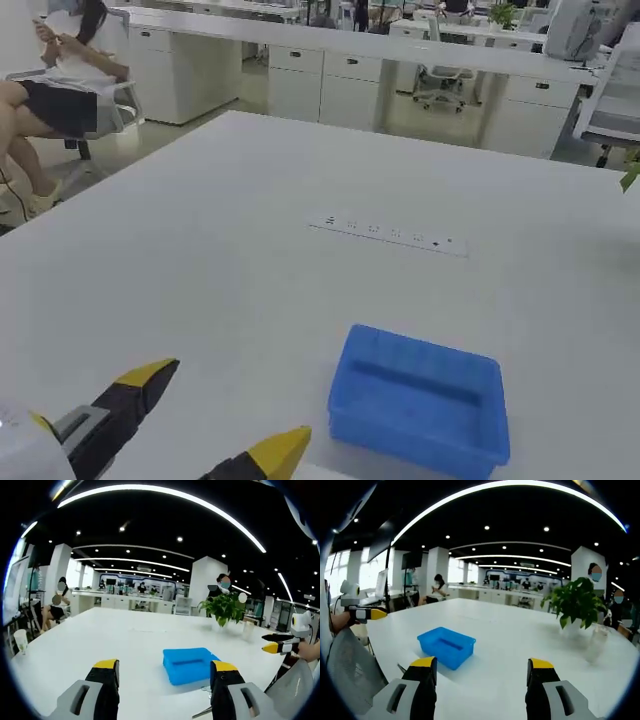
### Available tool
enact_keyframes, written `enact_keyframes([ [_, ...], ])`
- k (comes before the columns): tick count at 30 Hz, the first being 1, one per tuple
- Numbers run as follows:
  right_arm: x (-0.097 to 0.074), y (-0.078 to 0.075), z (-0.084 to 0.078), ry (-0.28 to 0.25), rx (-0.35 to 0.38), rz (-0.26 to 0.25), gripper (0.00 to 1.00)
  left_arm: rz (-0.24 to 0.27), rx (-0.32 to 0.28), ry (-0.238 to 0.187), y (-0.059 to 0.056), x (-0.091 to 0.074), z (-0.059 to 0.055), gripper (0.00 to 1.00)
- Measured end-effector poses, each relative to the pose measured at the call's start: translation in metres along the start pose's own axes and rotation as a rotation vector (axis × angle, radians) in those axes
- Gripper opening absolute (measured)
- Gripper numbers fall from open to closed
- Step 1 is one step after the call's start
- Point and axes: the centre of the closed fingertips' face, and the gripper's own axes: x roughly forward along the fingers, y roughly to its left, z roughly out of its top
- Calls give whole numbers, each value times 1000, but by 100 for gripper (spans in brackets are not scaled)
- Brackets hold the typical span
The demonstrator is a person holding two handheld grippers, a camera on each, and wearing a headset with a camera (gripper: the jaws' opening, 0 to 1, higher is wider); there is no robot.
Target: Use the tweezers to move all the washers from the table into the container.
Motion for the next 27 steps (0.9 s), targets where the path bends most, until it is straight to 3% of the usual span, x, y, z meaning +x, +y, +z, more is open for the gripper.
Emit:
enact_keyframes([
  [27, 0, 3, 0, 8, -4, 1, 70, -6, 11, 26, 0, 1, -5, 71],
])
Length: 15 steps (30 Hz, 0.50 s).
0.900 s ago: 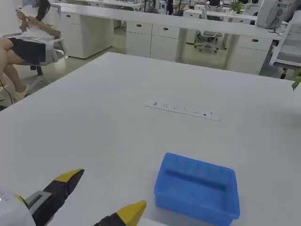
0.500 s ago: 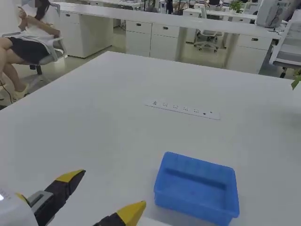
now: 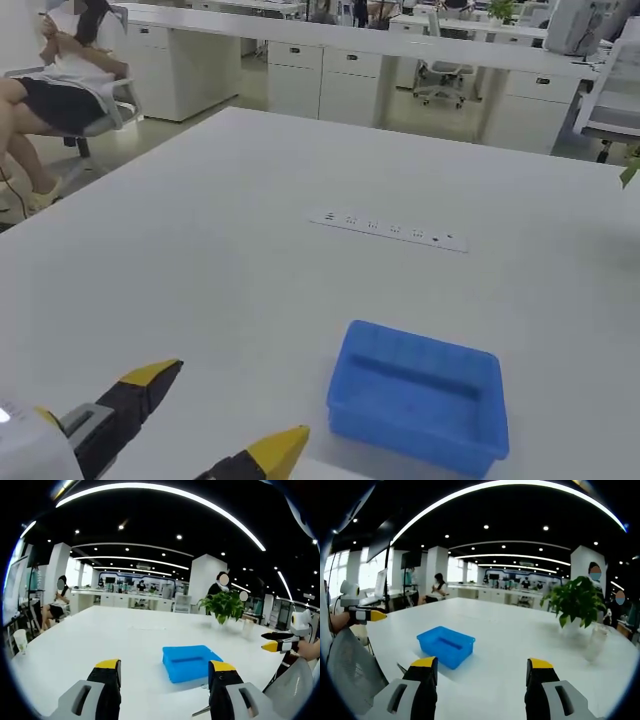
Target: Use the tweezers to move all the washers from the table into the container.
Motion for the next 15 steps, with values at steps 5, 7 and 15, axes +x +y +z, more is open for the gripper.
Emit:
enact_keyframes([
  [5, 0, 0, -1, 6, -1, -1, 70, 2, 0, 1, 1, 0, -1, 71],
  [7, 0, 0, -1, 6, -1, 1, 70, 1, -1, -2, 1, 0, 0, 71],
  [15, -1, -1, -3, 11, -4, -1, 70, 2, 1, 2, 1, 0, -1, 70],
])
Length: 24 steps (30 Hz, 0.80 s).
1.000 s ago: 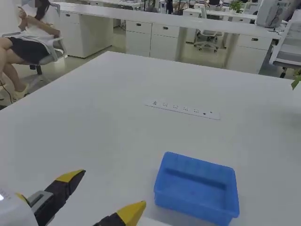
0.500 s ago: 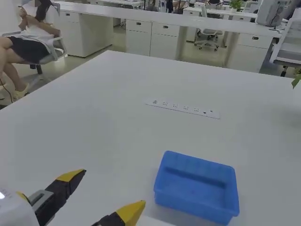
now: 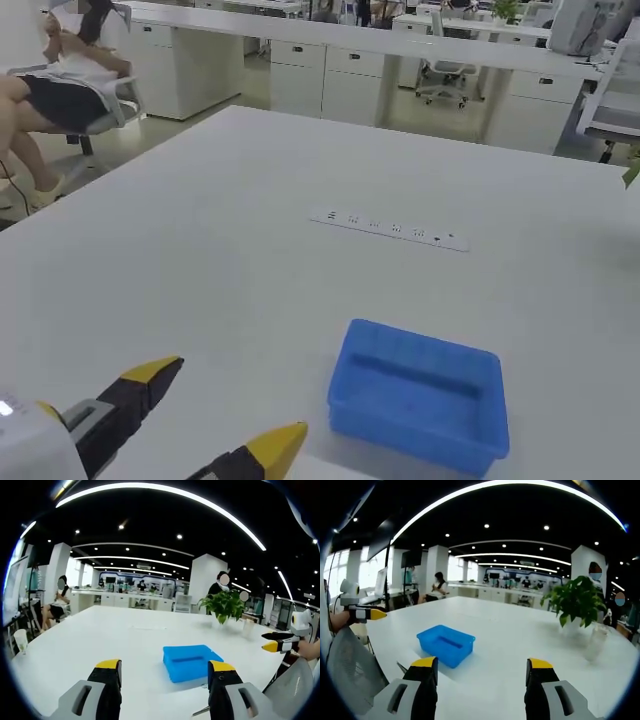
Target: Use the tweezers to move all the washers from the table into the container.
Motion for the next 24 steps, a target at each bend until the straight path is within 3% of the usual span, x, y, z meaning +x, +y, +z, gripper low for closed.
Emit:
enact_keyframes([
  [24, 0, -1, 0, 3, 1, -10, 69, -25, 7, 21, -4, 1, -4, 69],
])
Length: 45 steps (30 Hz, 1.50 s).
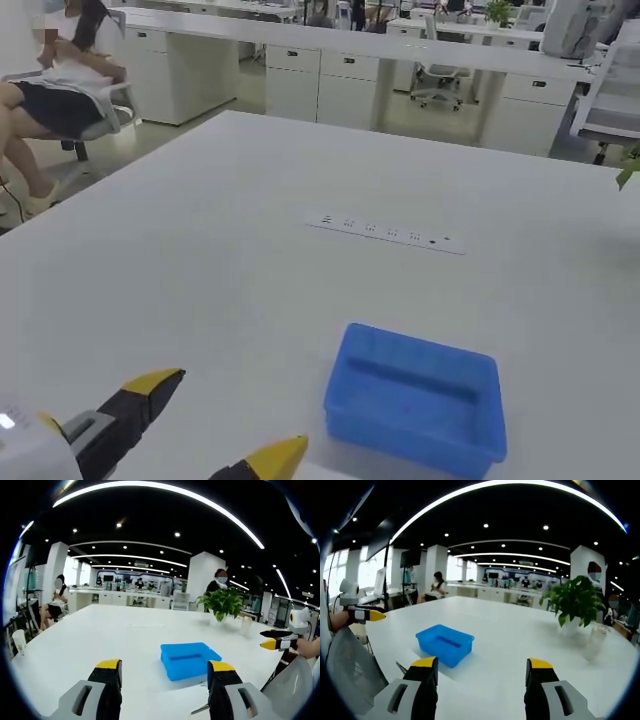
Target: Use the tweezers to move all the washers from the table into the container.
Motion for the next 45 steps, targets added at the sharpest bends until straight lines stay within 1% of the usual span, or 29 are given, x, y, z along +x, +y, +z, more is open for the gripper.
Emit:
enact_keyframes([
  [7, 2, -1, -5, 21, 7, 8, 68, -17, 2, 12, -3, 1, -1, 70],
  [9, 3, -2, -13, 62, 20, 16, 68, -28, 14, 33, -5, -1, -1, 62],
  [10, 4, -1, -19, 96, 19, 29, 68, -54, 23, 66, -8, -1, -6, 56],
  [11, 4, 1, -24, 130, 14, 40, 68, -67, 19, 81, -10, -1, -8, 54],
  [12, 4, 1, -30, 165, 5, 43, 67, -103, 13, 113, -15, 0, -13, 55],
  [13, 5, 3, -36, 215, -11, 66, 64, -118, 16, 137, -18, 1, -17, 58],
  [14, 5, 5, -39, 237, -22, 78, 61, -150, 29, 204, -23, 1, -28, 59],
  [15, 5, 8, -42, 260, -34, 98, 56, -171, 39, 243, -26, 0, -33, 57],
  [16, 4, 13, -44, 281, -25, 124, 49, -218, 63, 276, -33, 0, -38, 54],
  [17, 6, 16, -43, 282, -22, 155, 44, -259, 102, 298, -38, 0, -42, 51],
  [18, 7, 20, -42, 282, -14, 186, 41, -289, 125, 335, -41, -1, -47, 48],
  [19, 8, 26, -40, 285, 23, 207, 38, -322, 130, 390, -44, -3, -53, 43],
  [20, 11, 32, -38, 275, 33, 232, 37, -354, 135, 406, -48, -3, -54, 39],
  [21, 13, 41, -38, 288, 34, 271, 35, -394, 155, 420, -51, -2, -55, 36],
  [22, 15, 43, -39, 300, 18, 273, 32, -400, 162, 433, -50, -1, -56, 32],
  [23, 19, 49, -40, 303, -9, 313, 29, -443, 180, 450, -53, 0, -58, 31],
  [24, 20, 54, -42, 311, -17, 337, 25, -453, 185, 473, -52, 1, -60, 29],
  [26, 25, 69, -46, 329, -20, 380, 23, -507, 201, 522, -55, 3, -68, 26],
  [28, 29, 82, -51, 348, -31, 418, 21, -545, 220, 575, -56, 6, -78, 25],
  [29, 32, 86, -53, 348, -38, 429, 18, -554, 239, 587, -56, 7, -81, 25],
  [30, 33, 93, -53, 351, -48, 448, 17, -580, 272, 610, -58, 8, -87, 23],
  [32, 36, 105, -51, 359, -46, 464, 17, -616, 309, 643, -63, 9, -96, 22],
  [34, 37, 113, -51, 361, -38, 486, 16, -645, 348, 680, -66, 10, -105, 19],
  [35, 38, 115, -51, 359, -36, 493, 16, -655, 366, 689, -67, 11, -108, 18],
  [38, 38, 123, -54, 372, -46, 511, 15, -695, 389, 703, -72, 13, -115, 16],
  [40, 37, 125, -55, 377, -50, 520, 15, -718, 439, 722, -72, 14, -120, 13],
  [41, 37, 126, -56, 380, -47, 526, 15, -734, 477, 733, -72, 14, -124, 12],
  [44, 35, 129, -58, 389, -48, 534, 15, -761, 513, 747, -75, 16, -130, 9],
  [45, 35, 130, -60, 395, -53, 538, 15, -776, 551, 757, -74, 16, -133, 8],
])
